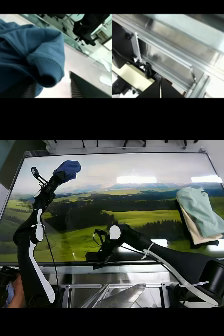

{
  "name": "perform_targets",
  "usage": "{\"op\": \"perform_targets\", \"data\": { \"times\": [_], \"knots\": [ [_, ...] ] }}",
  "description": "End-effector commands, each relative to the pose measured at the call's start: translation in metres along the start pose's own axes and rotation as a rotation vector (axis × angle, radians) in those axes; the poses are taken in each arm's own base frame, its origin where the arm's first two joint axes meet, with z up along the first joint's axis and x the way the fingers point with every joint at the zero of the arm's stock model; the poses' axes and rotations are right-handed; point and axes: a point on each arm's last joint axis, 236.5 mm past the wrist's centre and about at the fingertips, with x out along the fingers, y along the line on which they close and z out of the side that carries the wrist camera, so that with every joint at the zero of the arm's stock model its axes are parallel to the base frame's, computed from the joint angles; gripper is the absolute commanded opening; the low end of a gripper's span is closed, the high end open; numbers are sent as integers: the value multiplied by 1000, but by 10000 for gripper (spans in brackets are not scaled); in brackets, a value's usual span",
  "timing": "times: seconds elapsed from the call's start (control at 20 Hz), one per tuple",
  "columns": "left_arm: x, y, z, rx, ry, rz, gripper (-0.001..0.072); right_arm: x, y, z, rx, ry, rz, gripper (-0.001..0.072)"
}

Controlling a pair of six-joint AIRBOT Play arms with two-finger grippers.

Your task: Fold the shirts.

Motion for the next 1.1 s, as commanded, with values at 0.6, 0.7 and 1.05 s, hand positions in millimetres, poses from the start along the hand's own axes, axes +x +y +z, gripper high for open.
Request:
{"op": "perform_targets", "data": {
  "times": [0.6, 0.7, 1.05],
  "knots": [
    [-83, -7, 66, 114, 87, 84, 10, -103, -25, 101, -16, -347, 126, 25],
    [-114, -23, 49, 114, 237, 90, 10, -141, -44, 127, -2, -449, 148, 24],
    [-253, -147, -34, 58, 536, 68, 11, -263, -108, 162, 55, -709, 233, 25]
  ]
}}
